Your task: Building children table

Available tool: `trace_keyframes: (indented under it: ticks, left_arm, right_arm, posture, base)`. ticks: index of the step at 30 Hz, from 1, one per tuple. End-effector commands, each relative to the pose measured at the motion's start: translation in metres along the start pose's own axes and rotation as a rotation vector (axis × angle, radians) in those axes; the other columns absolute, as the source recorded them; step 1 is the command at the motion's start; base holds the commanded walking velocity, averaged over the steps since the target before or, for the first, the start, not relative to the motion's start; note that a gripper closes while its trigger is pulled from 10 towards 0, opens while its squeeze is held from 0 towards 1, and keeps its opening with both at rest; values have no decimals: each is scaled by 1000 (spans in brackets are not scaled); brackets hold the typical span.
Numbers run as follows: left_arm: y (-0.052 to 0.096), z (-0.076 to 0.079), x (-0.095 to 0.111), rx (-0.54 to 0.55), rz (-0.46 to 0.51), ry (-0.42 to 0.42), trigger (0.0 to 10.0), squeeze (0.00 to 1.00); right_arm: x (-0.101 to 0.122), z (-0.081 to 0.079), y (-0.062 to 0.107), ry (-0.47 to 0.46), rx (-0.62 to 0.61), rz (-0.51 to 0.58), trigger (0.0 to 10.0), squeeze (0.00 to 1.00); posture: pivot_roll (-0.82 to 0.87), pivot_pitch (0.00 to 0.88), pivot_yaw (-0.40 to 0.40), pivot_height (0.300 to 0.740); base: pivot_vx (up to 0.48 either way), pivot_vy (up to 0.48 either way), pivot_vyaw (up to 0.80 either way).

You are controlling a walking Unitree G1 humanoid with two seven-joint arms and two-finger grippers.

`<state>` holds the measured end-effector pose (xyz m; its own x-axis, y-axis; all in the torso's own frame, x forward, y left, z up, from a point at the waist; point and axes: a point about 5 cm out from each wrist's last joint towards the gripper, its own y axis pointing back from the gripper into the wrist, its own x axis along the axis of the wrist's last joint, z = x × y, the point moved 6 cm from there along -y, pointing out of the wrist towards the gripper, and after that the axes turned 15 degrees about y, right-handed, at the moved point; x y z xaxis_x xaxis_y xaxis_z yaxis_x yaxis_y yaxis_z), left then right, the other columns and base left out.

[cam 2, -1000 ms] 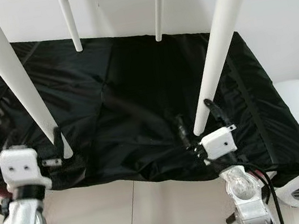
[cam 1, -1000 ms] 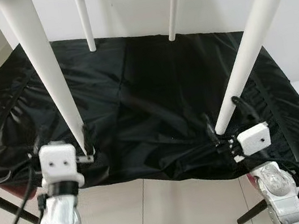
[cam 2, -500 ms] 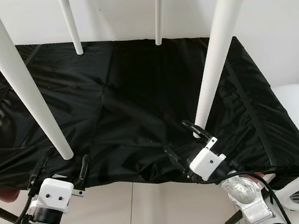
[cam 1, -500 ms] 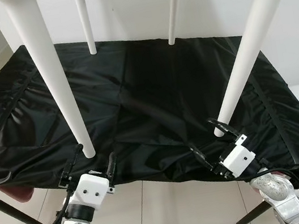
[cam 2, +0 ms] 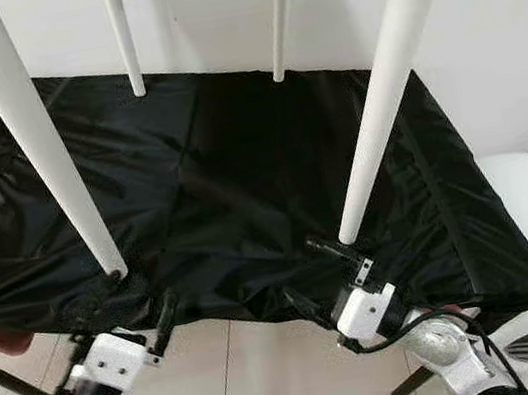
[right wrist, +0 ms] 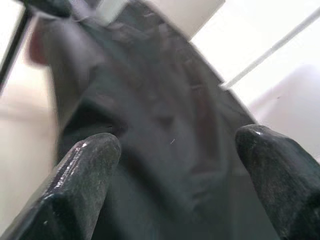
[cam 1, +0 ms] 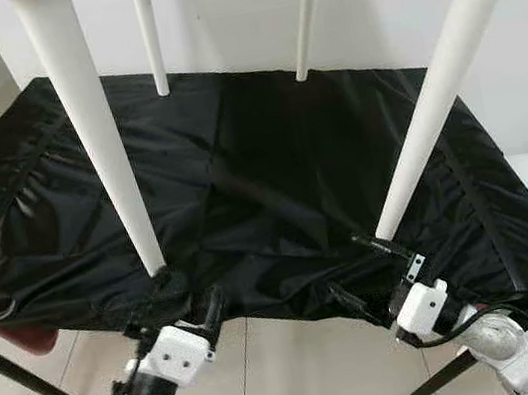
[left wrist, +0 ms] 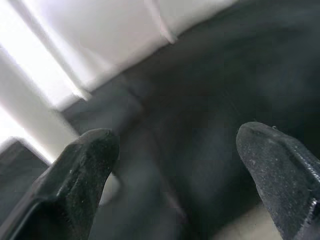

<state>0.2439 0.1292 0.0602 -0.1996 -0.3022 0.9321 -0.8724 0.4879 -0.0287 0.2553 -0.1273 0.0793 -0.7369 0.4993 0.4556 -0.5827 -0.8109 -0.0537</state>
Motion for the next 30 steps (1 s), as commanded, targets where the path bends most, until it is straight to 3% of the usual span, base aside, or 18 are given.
trace_keyframes:
  ticks: [1,11,14,19,23,24,25,26,27,29,30]
  left_arm:
    - [3,4,-9,61,6,-9,10000,0]
    - [-2,22,-27,68,-47,33,10000,0]
    - [-7,35,-30,65,-53,50,10000,0]
    - [-29,47,-35,92,-66,96,10000,0]
    - [-34,48,-36,94,-71,100,10000,0]
    - [-33,38,-39,112,-82,105,10000,0]
    - [-21,23,-47,136,-100,126,10000,0]
    - [-21,23,-47,136,-100,126,10000,0]
    - [-12,12,-51,150,-108,127,10000,0]
    - [-12,12,-51,150,-108,127,10000,0]
    - [-6,4,-55,165,-120,137,10000,0]
  right_arm:
    - [-1,-9,5,25,68,19,10000,0]
    - [-1,-17,8,42,138,57,10000,0]
    - [0,-24,11,20,141,54,10000,0]
    - [4,-61,31,12,315,74,10000,0]
    - [3,-68,35,11,356,76,10000,0]
    - [0,-75,41,3,402,59,10000,0]
    - [-3,-83,46,-18,442,35,10000,0]
    - [-3,-83,46,-18,442,35,10000,0]
    - [-4,-93,51,-37,483,16,10000,0]
    - [-4,-93,51,-37,483,16,10000,0]
    - [-5,-102,55,-60,512,-8,10000,0]
  posture:
    - [30,34,-93,740]
    - [26,42,-100,740]
    - [29,52,-107,740]
    - [11,53,-96,740]
    - [11,53,-96,740]
    - [7,54,-91,740]
    - [8,51,-87,740]
    - [8,51,-87,740]
    - [9,50,-84,740]
    - [9,50,-84,740]
    - [15,51,-78,740]
  base:
    - [0,0,0]
    - [0,0,0]
    - [0,0,0]
    - [0,0,0]
    - [0,0,0]
    - [0,0,0]
    - [0,0,0]
    - [0,0,0]
    - [0,0,0]
    - [0,0,0]
    - [0,0,0]
